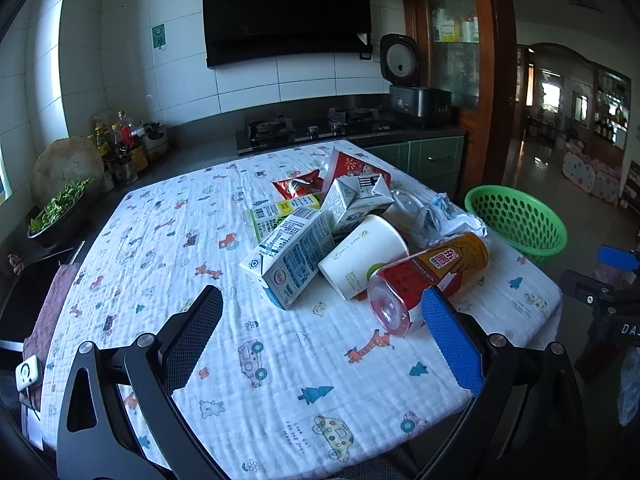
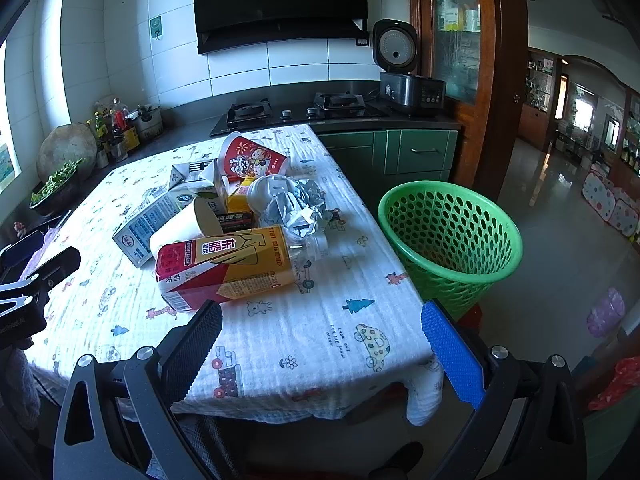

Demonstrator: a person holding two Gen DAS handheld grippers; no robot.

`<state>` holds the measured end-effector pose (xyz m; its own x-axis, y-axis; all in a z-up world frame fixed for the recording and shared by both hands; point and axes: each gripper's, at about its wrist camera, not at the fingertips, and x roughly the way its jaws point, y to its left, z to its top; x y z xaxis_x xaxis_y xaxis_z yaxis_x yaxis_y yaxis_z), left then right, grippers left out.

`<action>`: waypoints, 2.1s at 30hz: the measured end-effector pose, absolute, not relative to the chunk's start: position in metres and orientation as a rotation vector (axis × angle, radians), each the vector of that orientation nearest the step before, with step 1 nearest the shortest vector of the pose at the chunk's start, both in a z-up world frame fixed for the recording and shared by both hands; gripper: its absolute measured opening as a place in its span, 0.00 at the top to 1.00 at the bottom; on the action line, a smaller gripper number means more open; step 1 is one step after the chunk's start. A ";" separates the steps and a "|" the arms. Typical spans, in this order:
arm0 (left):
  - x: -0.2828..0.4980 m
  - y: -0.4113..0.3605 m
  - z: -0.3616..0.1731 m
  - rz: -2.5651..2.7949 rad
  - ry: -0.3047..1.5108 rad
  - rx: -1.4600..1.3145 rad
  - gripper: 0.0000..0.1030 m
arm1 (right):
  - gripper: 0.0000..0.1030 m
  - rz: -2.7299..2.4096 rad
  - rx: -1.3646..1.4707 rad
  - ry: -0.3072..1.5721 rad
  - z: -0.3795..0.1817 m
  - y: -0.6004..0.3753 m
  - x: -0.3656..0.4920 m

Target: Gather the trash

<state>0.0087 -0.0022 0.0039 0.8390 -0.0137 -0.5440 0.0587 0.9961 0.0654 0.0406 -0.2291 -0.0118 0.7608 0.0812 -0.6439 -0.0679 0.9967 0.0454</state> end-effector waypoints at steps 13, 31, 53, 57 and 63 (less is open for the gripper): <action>0.019 -0.001 -0.002 -0.065 0.596 0.079 0.11 | 0.06 0.110 -0.006 0.717 -0.012 -0.225 0.059; 0.035 0.005 -0.009 -0.113 0.618 0.067 0.27 | 0.07 0.208 -0.038 0.765 -0.001 -0.220 0.124; 0.055 0.000 -0.016 -0.204 0.632 0.068 0.29 | 0.21 0.353 0.001 0.979 -0.033 -0.219 0.239; 0.059 -0.003 -0.016 -0.236 0.637 0.084 0.29 | 0.22 0.361 0.017 1.039 -0.047 -0.219 0.264; 0.066 -0.014 -0.016 -0.326 0.649 0.115 0.29 | 0.22 0.376 -0.016 1.106 -0.065 -0.210 0.285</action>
